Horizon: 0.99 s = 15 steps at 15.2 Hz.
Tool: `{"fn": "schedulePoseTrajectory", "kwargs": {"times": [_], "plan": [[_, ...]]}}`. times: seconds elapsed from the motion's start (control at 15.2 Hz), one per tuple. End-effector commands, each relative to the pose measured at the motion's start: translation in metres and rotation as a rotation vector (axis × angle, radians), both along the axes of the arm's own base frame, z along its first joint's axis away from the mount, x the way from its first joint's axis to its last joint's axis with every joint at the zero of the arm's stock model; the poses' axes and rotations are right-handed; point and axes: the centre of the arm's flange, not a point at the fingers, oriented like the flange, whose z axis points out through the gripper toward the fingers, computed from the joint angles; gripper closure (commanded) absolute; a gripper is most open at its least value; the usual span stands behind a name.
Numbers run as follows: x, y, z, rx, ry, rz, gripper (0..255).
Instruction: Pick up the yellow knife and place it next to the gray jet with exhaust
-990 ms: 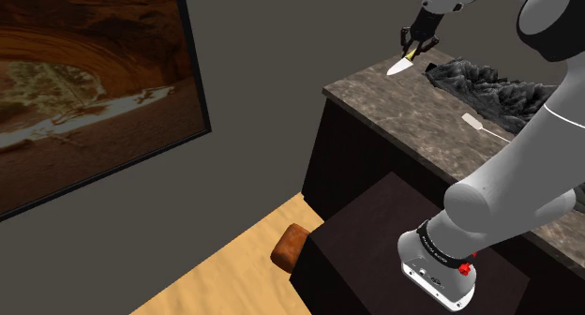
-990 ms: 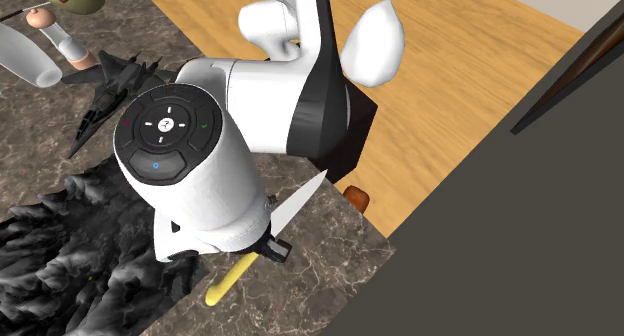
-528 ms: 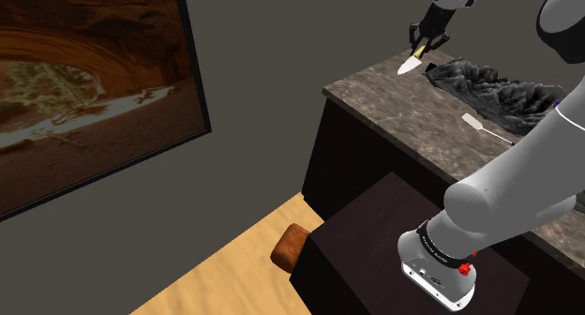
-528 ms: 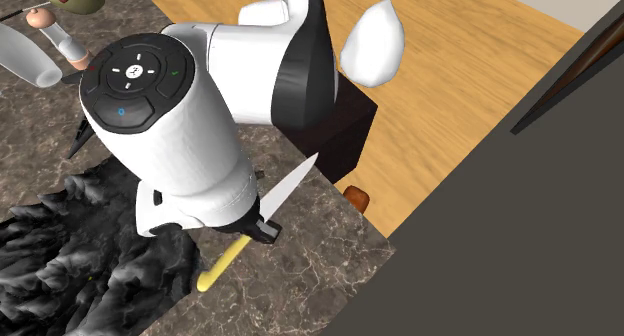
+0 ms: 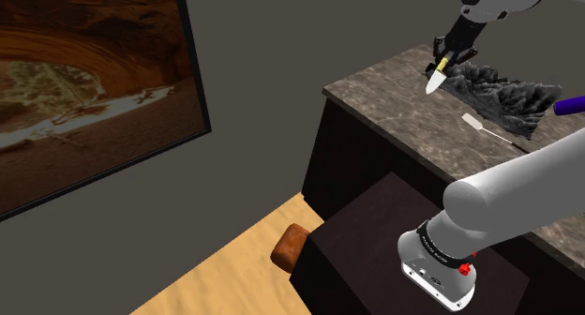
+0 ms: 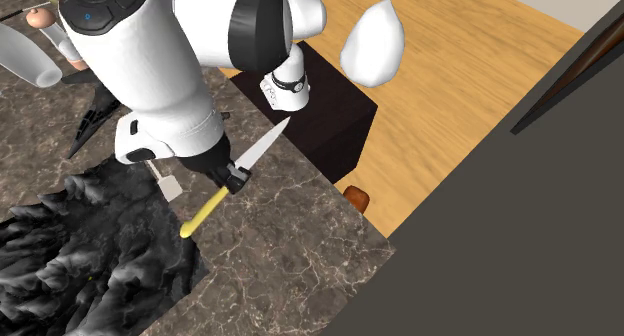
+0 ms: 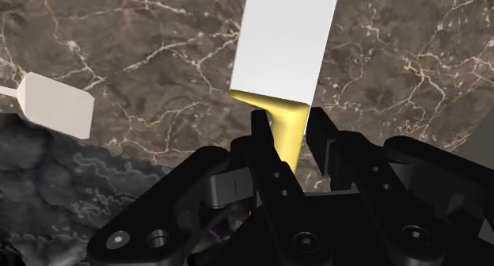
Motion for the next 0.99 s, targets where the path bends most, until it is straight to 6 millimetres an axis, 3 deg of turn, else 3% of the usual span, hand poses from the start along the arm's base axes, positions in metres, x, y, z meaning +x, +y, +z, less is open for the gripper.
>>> {"fn": "schedulePoseTrajectory", "kwargs": {"times": [0.0,0.92], "plan": [[-0.028,0.004,0.001,0.000,-0.001,0.001,255],[-0.211,0.026,0.002,0.000,-0.001,0.001,255]]}}
